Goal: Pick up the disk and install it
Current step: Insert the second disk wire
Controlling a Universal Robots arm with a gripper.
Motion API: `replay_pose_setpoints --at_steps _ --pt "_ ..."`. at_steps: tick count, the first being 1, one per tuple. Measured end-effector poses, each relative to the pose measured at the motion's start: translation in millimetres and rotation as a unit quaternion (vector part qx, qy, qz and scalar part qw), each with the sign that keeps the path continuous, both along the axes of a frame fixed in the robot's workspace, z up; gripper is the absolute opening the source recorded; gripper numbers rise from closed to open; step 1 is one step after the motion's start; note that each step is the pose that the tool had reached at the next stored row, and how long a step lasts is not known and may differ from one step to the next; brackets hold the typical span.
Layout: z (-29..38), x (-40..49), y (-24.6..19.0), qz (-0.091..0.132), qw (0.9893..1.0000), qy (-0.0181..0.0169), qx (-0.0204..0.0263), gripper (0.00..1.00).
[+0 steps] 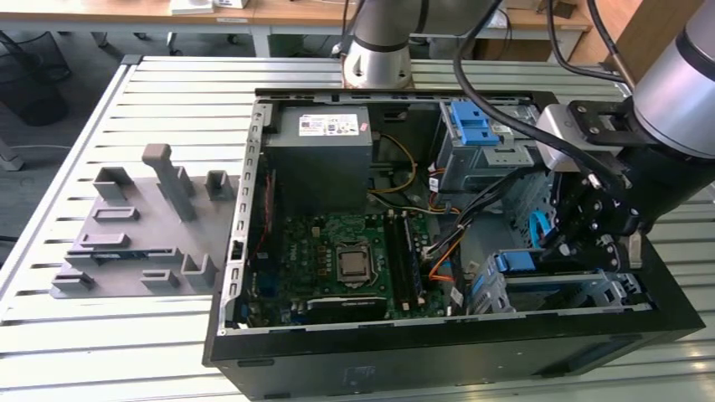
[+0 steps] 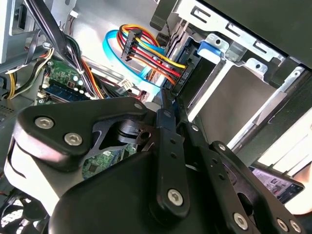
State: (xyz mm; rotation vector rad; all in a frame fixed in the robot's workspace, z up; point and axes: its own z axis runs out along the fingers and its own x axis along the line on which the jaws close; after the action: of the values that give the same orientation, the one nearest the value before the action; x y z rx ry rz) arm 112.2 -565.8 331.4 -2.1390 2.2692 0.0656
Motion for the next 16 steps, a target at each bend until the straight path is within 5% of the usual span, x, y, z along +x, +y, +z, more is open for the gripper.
replay_pose_setpoints --at_steps 16 --pt "-1.2 0.1 -0.7 0.0 1.0 0.0003 0.0002 0.23"
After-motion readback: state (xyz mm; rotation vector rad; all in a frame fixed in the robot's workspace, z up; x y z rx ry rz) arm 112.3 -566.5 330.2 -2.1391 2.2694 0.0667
